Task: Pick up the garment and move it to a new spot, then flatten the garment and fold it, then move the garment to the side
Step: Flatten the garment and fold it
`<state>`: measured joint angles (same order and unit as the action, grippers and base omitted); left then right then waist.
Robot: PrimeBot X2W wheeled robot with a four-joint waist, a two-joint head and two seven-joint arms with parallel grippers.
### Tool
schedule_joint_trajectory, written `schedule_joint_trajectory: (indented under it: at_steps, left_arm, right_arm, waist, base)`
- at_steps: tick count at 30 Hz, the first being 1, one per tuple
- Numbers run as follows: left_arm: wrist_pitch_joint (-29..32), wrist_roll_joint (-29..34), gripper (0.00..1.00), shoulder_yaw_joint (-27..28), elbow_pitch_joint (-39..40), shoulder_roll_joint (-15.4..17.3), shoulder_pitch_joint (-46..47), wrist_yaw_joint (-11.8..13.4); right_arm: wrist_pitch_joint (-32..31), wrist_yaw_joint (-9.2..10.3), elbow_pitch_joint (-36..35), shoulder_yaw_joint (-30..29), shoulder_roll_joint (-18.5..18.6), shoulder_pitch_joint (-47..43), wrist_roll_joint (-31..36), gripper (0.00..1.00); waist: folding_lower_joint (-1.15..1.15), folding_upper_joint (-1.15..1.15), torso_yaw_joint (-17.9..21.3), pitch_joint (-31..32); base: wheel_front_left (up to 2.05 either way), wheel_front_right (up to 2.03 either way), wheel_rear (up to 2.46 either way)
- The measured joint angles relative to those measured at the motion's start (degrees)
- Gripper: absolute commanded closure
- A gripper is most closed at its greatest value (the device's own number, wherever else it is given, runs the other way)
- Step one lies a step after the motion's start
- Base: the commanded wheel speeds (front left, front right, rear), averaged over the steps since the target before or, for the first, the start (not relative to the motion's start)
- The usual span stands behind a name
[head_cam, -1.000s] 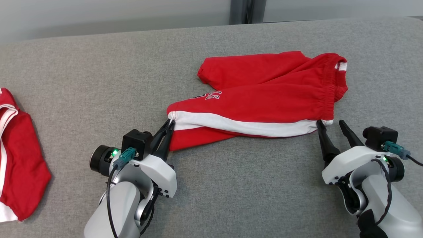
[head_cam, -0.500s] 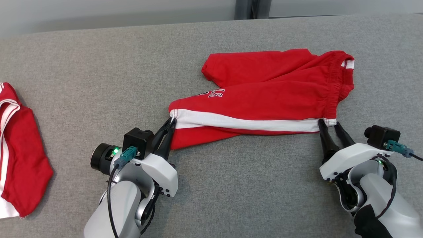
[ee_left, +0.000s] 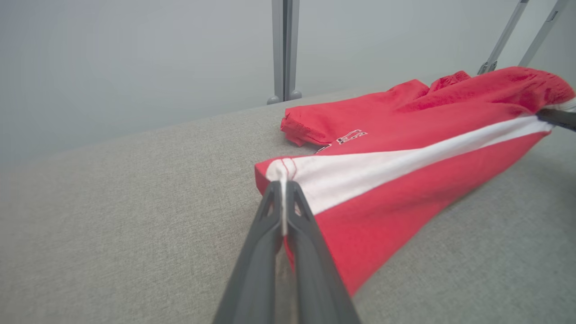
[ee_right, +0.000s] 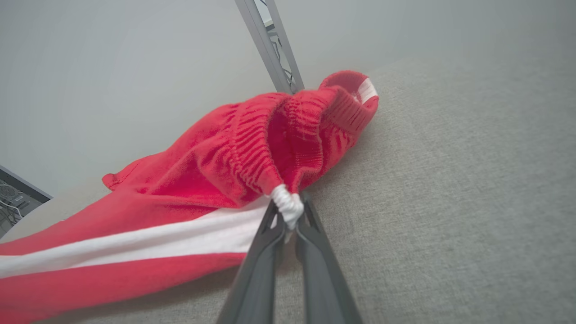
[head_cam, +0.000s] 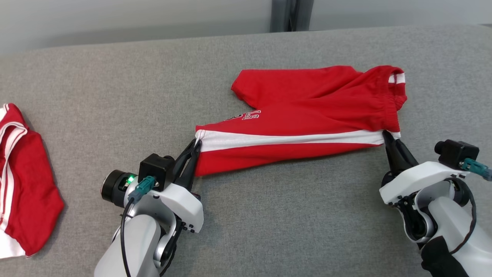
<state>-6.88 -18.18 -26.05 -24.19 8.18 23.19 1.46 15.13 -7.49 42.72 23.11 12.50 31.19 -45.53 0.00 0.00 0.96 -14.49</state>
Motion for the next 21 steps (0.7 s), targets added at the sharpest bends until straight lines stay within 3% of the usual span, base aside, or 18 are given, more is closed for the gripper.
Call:
schedule_joint_trajectory:
  at_steps: [9,14,21]
  left_arm:
    - [-5.1,1.02,1.0,0.2,5.42,1.53,-0.63,0.62]
    - [-7.0,1.99,1.0,1.14,9.38,1.99,-0.32,1.47]
    - [-7.77,1.87,1.0,3.6,12.68,2.75,1.22,2.36]
  right_arm:
    - [-1.11,0.0,-9.4,1.34,2.93,0.17,-2.97,1.0]
    - [-4.54,0.01,-15.62,2.57,5.03,3.49,-2.61,1.0]
    - [-10.92,0.01,-20.35,1.05,4.42,9.61,-2.12,1.0]
  waist:
    - [0.0,0.0,1.13,4.31]
    - [0.0,0.0,1.97,6.89]
    - [0.0,0.0,2.9,10.77]
  base:
    - [0.0,0.0,0.0]
    - [0.0,0.0,0.0]
    - [0.0,0.0,0.0]
